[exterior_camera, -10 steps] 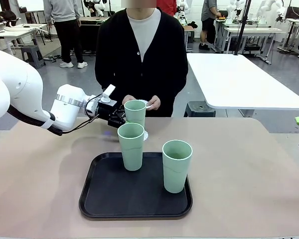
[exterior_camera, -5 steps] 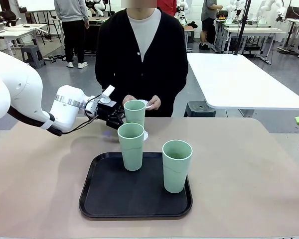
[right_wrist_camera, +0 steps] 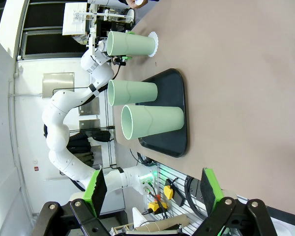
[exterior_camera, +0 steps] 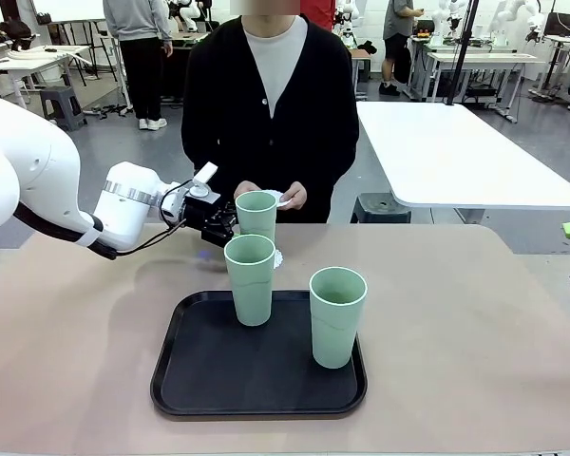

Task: Place coasters on the table and set cups on them.
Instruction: Pick up one Reusable plastic cup and place it on a coaster set by the human, then take one Reusable plastic cup from the Flat Tray and place it on a coaster set by the human.

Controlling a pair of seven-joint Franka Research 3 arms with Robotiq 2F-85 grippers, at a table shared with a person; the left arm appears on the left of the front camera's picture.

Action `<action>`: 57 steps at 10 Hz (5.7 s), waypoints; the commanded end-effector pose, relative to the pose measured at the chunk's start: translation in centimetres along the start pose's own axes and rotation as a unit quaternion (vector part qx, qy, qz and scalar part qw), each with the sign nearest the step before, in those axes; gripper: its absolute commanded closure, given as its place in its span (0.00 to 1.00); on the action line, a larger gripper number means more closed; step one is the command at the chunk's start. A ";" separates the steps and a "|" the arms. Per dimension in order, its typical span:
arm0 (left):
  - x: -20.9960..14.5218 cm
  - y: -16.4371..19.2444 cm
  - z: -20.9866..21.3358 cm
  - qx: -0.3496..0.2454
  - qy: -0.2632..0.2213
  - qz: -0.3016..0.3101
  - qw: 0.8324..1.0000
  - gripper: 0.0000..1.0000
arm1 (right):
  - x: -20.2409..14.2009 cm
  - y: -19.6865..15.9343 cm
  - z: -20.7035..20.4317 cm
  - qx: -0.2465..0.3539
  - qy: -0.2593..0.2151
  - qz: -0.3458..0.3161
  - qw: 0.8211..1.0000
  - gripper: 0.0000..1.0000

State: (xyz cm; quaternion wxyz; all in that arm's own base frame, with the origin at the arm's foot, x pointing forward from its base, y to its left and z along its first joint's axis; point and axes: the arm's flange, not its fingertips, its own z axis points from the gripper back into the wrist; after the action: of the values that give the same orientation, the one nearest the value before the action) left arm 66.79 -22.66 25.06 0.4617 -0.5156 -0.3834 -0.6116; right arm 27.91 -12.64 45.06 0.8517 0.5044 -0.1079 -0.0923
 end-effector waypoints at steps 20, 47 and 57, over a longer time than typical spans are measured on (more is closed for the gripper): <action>1.7 1.1 1.9 0.006 0.044 -0.010 0.999 0.00 | 0.1 0.0 -0.1 0.006 0.002 0.003 1.000 0.00; 32.9 -17.7 6.0 0.273 0.578 0.250 0.727 0.00 | 0.1 0.0 -0.1 0.006 0.002 0.003 1.000 0.00; 28.0 -25.9 17.3 0.387 0.396 0.485 0.677 0.00 | 0.1 0.0 -0.1 0.006 0.002 0.003 1.000 0.00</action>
State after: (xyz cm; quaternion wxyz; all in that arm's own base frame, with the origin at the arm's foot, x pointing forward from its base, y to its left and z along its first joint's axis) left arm 48.12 -4.59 56.42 0.9550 -0.0984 -0.0401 -0.2768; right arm 27.94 -12.56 45.05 0.8525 0.5033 -0.1067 -0.0920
